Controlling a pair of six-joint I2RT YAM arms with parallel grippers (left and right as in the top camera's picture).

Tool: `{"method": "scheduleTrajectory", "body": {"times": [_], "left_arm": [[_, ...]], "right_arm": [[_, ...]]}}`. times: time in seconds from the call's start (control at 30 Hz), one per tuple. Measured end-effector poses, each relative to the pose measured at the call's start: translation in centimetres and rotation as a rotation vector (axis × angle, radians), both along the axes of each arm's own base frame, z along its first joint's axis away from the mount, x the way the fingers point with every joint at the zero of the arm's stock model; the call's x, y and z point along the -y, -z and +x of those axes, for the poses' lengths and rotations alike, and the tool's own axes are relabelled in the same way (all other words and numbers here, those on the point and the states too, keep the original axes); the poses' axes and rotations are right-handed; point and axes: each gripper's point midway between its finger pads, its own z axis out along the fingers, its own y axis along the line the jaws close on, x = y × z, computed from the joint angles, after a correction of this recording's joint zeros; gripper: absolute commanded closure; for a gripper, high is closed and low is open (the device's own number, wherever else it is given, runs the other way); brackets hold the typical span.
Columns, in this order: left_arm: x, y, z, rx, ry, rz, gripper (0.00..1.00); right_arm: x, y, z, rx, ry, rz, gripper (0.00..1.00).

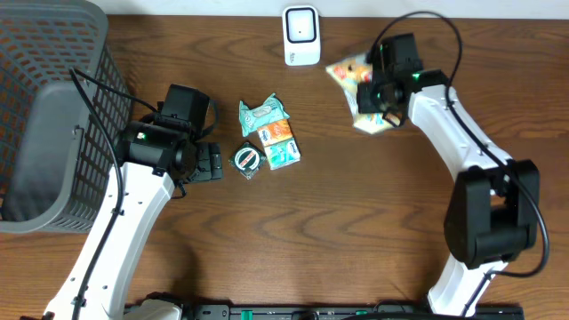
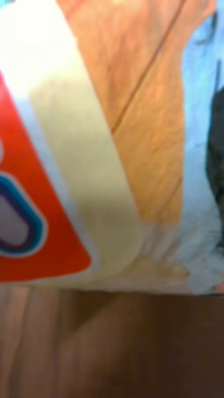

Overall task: Scan the item barcode
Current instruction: 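Raise the snack bag to the scanner with the right gripper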

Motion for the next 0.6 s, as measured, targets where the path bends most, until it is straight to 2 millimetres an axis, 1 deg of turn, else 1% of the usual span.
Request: {"method": "scheduleTrajectory", "body": {"times": [0.07,0.1,0.23,0.3,0.4,0.43,0.5,0.57,0.6], "left_arm": [[0.0,0.0,0.0,0.000,0.000,0.000,0.02],[0.0,0.0,0.0,0.000,0.000,0.000,0.02],[0.0,0.0,0.0,0.000,0.000,0.000,0.02],[0.0,0.0,0.0,0.000,0.000,0.000,0.02],[0.0,0.0,0.0,0.000,0.000,0.000,0.02],[0.0,0.0,0.0,0.000,0.000,0.000,0.02],[0.0,0.0,0.0,0.000,0.000,0.000,0.02],[0.0,0.0,0.0,0.000,0.000,0.000,0.02],[0.0,0.0,0.0,0.000,0.000,0.000,0.02]], "right_arm": [[-0.9,-1.1,0.3,0.026,-0.014,0.052,0.99],[-1.3,-1.4,0.4,0.031,-0.023,0.075,0.99],[-2.6,-2.0,0.4,0.038,-0.055,0.148,0.99],[-2.9,-2.1,0.4,0.038,-0.063,0.165,0.98],[-3.2,-2.2,0.3,0.031,-0.069,0.183,0.85],[-3.3,-2.2,0.2,0.029,-0.070,0.188,0.83],[-3.4,-2.2,0.2,0.028,-0.074,0.193,0.83],[-3.4,-2.2,0.2,0.027,-0.075,0.195,0.84],[-3.4,-2.3,0.2,0.027,-0.076,0.196,0.97]]}}
